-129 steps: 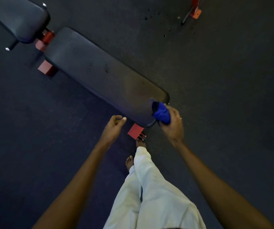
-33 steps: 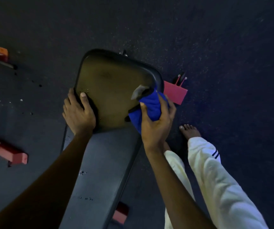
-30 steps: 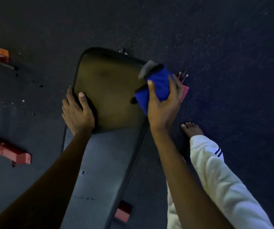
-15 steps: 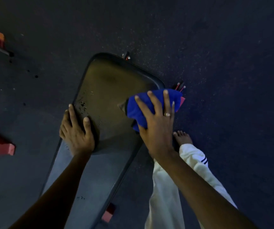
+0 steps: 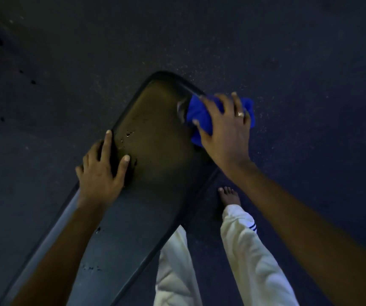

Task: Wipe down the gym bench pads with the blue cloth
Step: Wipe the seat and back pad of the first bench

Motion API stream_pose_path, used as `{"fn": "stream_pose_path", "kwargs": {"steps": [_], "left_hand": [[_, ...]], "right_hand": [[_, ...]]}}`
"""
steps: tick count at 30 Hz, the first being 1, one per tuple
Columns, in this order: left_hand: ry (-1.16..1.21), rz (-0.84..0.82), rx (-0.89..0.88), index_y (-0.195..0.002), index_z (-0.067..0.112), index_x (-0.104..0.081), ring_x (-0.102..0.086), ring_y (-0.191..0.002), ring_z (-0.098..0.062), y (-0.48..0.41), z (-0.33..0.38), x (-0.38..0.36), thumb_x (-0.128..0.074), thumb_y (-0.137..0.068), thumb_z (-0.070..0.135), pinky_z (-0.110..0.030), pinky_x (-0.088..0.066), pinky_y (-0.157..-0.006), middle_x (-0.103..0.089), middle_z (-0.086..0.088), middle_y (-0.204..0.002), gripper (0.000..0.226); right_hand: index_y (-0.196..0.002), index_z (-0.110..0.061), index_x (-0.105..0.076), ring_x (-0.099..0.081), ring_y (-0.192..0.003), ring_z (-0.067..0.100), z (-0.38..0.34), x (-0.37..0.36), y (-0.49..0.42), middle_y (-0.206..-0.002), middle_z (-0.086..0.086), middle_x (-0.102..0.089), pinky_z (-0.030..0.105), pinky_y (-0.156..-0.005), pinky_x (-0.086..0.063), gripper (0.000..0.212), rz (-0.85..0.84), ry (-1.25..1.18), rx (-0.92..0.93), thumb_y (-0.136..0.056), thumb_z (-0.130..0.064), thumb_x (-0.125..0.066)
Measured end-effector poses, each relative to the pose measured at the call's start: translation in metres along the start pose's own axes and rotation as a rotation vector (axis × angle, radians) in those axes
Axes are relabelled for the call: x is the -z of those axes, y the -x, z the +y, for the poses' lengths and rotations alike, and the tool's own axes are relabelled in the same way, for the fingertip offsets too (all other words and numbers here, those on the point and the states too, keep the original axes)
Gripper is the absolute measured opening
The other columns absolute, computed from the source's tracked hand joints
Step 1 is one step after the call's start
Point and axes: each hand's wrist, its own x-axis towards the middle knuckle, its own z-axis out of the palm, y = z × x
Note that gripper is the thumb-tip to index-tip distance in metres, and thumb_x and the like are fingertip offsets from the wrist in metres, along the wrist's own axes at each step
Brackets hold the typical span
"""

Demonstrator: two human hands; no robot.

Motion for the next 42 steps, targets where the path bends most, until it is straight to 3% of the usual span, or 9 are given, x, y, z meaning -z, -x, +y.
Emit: {"fn": "stream_pose_path", "kwargs": {"steps": [2,7,11,15,20,25,31,37,42], "left_hand": [[0.011,-0.048,-0.014,-0.163,0.034,-0.009,-0.043,-0.130,-0.042,0.001,-0.022,0.007,-0.027,-0.096,0.070,-0.065,-0.031,-0.105,-0.047,-0.019,-0.143,0.079],[0.109,-0.049,0.009,-0.161,0.025,-0.024,-0.055,-0.111,-0.040,0.008,-0.048,-0.001,-0.027,-0.097,0.072,-0.056,-0.047,-0.090,-0.057,-0.019,-0.122,0.080],[0.119,-0.003,0.016,-0.157,0.019,-0.035,-0.057,-0.102,-0.035,0.009,-0.047,-0.006,-0.032,-0.100,0.067,-0.049,-0.049,-0.083,-0.060,-0.015,-0.114,0.074],[0.122,-0.056,-0.023,-0.156,0.018,-0.034,-0.059,-0.102,-0.033,0.006,-0.054,-0.005,-0.030,-0.100,0.069,-0.049,-0.051,-0.085,-0.060,-0.016,-0.115,0.075],[0.278,-0.083,0.028,-0.155,0.016,-0.036,-0.056,-0.116,-0.035,0.016,-0.060,0.001,-0.032,-0.101,0.065,-0.051,-0.049,-0.094,-0.056,-0.016,-0.132,0.073],[0.150,-0.116,-0.028,-0.160,0.014,-0.026,-0.058,-0.116,-0.040,0.037,-0.082,-0.002,-0.029,-0.103,0.059,-0.056,-0.046,-0.096,-0.055,-0.022,-0.136,0.073],[0.149,-0.149,-0.016,-0.157,0.010,-0.031,-0.058,-0.116,-0.041,0.035,-0.079,0.000,-0.031,-0.103,0.057,-0.056,-0.046,-0.095,-0.057,-0.023,-0.136,0.072],[0.170,-0.123,-0.017,-0.157,0.010,-0.030,-0.057,-0.118,-0.042,0.034,-0.080,-0.004,-0.032,-0.102,0.056,-0.057,-0.045,-0.097,-0.056,-0.023,-0.136,0.072],[0.197,-0.102,-0.007,-0.158,0.011,-0.029,-0.055,-0.121,-0.042,0.035,-0.080,-0.005,-0.029,-0.102,0.058,-0.058,-0.044,-0.098,-0.055,-0.023,-0.138,0.074]], "right_hand": [[-0.151,-0.031,-0.040,-0.020,-0.152,0.038,-0.034,0.000,-0.029,-0.156,0.006,-0.036,0.067,-0.116,-0.026,0.056,-0.020,-0.026,-0.016,-0.099,-0.048,-0.055],[-0.152,-0.034,-0.037,-0.011,-0.154,0.037,-0.107,-0.026,-0.028,-0.160,0.005,-0.032,0.066,-0.120,-0.011,0.066,-0.128,0.111,0.279,-0.093,-0.049,-0.062],[-0.147,-0.035,-0.046,-0.022,-0.152,0.033,-0.097,-0.020,-0.043,-0.154,0.002,-0.042,0.063,-0.119,-0.021,0.057,-0.053,0.191,0.304,-0.094,-0.054,-0.056],[-0.141,-0.031,-0.052,-0.019,-0.153,0.034,-0.141,-0.035,-0.052,-0.153,0.001,-0.042,0.067,-0.119,-0.015,0.055,-0.006,0.132,0.036,-0.092,-0.056,-0.056],[-0.137,-0.033,-0.056,-0.026,-0.150,0.031,-0.162,-0.039,-0.054,-0.146,-0.001,-0.049,0.064,-0.119,-0.014,0.056,-0.161,0.272,0.339,-0.088,-0.060,-0.057],[-0.132,-0.028,-0.059,-0.029,-0.148,0.034,-0.154,-0.033,-0.082,-0.144,0.001,-0.050,0.067,-0.114,-0.025,0.057,-0.020,0.266,0.050,-0.086,-0.062,-0.057],[-0.139,-0.030,-0.057,-0.025,-0.150,0.035,-0.170,-0.050,-0.021,-0.148,0.000,-0.050,0.068,-0.118,-0.013,0.058,-0.196,0.278,0.410,-0.089,-0.060,-0.054],[-0.137,-0.030,-0.057,-0.018,-0.153,0.032,-0.176,-0.051,-0.046,-0.150,0.000,-0.047,0.070,-0.118,-0.011,0.060,-0.016,0.240,0.008,-0.088,-0.065,-0.055],[-0.151,-0.034,-0.042,-0.014,-0.155,0.031,-0.183,-0.060,0.017,-0.159,-0.001,-0.038,0.065,-0.119,-0.014,0.066,-0.121,0.278,0.226,-0.094,-0.066,-0.049]]}}
